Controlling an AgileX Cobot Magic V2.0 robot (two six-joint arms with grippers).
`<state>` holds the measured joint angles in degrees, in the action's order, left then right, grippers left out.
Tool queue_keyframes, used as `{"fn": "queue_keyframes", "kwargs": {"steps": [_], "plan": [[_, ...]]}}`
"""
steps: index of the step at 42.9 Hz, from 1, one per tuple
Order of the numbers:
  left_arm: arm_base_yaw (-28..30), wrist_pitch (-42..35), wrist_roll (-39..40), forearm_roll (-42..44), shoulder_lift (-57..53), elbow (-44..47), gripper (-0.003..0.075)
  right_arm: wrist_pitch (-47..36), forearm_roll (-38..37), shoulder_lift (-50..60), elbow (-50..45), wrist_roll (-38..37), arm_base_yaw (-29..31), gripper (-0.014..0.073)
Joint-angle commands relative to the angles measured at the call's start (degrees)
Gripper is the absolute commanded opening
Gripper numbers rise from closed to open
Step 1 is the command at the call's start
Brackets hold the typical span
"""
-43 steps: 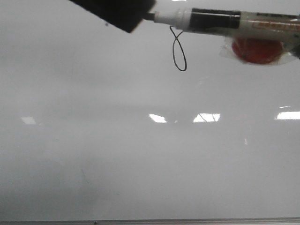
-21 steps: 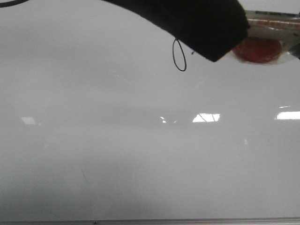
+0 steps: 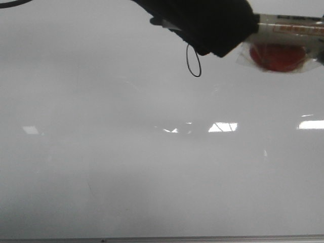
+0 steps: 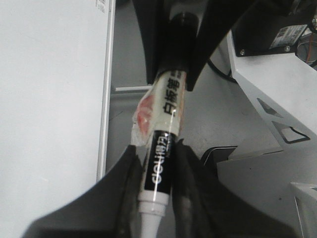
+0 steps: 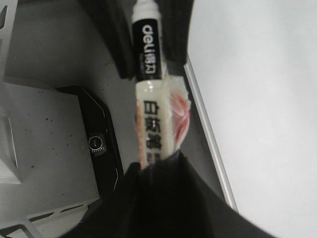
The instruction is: Write number 8 on whiteboard
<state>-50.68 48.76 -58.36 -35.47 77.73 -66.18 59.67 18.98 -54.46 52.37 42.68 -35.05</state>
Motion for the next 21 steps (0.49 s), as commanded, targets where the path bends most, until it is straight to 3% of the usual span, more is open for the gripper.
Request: {"fn": "queue_keyframes", "kwargs": {"steps": [1, 6, 8, 16, 21], "plan": [[0.0, -3.4, 1.5, -2.1, -1.4, -1.9, -0.0006, -1.6, 2.2, 0.9, 1.6, -0.7, -0.1, 0.0239], [1.7, -3.4, 6.5, 1.2, -1.4, -2.0, -0.0010, 0.6, -0.9, 1.5, 1.7, -3.0, 0.3, 0.0489], [2.6, -3.2, 10.1, 4.1, -1.5, -2.1, -0.0010, 1.1, -3.4, 2.1, 1.8, -6.1, 0.9, 0.0536], [8.3, 2.2, 28.6, 18.9, -1.5, -4.4, -0.0010, 1.3, -15.1, 5.8, 2.0, -21.1, 4.8, 0.0536], [14.0, 7.7, 38.9, 26.8, -1.7, -5.2, -0.0010, 1.3, -19.0, 7.3, 2.0, -24.7, 5.9, 0.0536]]}}
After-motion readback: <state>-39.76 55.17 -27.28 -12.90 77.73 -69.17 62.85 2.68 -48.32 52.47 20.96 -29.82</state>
